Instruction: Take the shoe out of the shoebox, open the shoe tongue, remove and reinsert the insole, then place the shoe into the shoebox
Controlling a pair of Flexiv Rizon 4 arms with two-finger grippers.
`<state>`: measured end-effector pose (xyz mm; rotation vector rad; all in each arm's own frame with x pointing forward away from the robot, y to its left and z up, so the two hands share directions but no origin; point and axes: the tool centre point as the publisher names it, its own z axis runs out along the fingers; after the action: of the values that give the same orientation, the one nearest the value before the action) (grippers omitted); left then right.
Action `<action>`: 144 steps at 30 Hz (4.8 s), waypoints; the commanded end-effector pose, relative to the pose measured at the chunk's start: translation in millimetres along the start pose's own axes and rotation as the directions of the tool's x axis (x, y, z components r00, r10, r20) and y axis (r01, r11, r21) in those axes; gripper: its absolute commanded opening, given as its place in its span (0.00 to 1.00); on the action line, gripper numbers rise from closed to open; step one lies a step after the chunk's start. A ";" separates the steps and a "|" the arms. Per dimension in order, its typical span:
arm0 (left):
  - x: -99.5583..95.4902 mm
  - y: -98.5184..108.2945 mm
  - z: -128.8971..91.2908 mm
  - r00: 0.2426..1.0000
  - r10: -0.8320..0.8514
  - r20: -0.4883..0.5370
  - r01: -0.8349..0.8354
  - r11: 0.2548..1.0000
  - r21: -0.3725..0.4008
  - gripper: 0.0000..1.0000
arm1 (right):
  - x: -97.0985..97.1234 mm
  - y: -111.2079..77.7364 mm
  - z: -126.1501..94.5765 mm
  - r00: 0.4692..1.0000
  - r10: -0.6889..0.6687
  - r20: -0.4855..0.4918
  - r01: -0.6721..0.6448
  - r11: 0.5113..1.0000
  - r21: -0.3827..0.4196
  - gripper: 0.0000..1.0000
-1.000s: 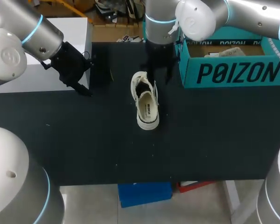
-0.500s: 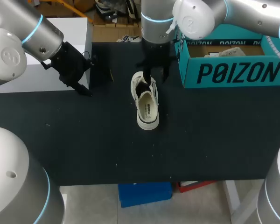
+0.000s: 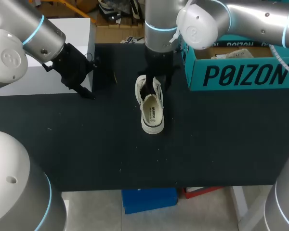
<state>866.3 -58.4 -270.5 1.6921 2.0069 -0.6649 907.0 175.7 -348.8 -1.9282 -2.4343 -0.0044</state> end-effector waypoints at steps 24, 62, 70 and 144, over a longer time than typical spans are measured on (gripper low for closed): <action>0.9 -1.0 0.8 1.000 0.003 0.003 -0.002 1.000 -0.005 1.00 | -19.7 8.7 45.4 0.999 -0.004 -0.042 0.005 1.000 0.018 0.44; 0.9 -1.0 0.8 1.000 0.003 0.003 -0.002 1.000 -0.005 1.00 | -17.2 7.2 62.2 0.999 -0.007 -0.050 0.009 1.000 0.029 0.00; 0.9 -1.0 0.8 1.000 0.003 0.003 -0.002 1.000 -0.005 1.00 | -17.2 7.2 62.2 0.999 -0.007 -0.050 0.009 1.000 0.029 0.00; 0.9 -1.0 0.8 1.000 0.003 0.003 -0.002 1.000 -0.005 1.00 | -61.2 2.6 -179.3 0.244 -0.968 0.052 0.963 0.249 0.102 0.00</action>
<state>866.3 -58.4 -270.6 1.6921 2.0067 -0.6650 924.8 115.3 -175.3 -0.0316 -3.1634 0.1237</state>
